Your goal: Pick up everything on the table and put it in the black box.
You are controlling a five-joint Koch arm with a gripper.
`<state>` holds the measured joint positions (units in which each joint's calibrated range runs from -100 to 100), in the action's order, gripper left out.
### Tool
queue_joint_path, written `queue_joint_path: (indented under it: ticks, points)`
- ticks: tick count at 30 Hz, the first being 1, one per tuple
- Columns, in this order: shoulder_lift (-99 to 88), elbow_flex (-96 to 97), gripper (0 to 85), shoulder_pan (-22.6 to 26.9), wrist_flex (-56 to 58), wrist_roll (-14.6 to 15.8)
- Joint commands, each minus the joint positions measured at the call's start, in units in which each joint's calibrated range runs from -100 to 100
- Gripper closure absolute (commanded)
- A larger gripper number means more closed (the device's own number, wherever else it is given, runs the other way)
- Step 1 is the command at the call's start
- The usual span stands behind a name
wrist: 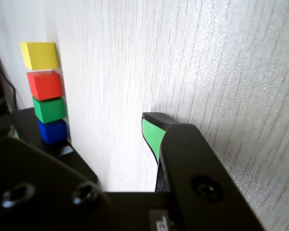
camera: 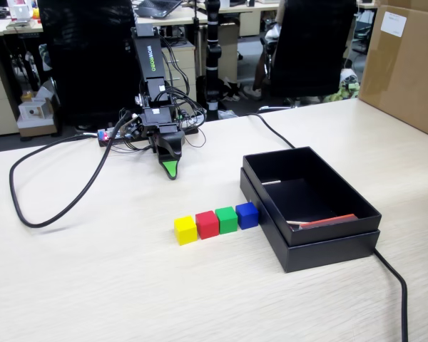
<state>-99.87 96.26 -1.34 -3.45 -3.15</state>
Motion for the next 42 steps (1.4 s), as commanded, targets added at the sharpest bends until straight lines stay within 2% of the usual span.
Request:
queue_joint_path:
  ticks: [1, 30, 36, 42]
  points:
    - [0.10, 1.11, 35.8, 0.00, 1.67, -0.63]
    - [0.21, 0.30, 37.9, -0.59, 2.19, -0.20]
    - [1.36, -8.13, 37.9, -1.81, 13.94, -0.34]
    - [8.25, -27.63, 38.0, -2.15, 31.31, 0.10]
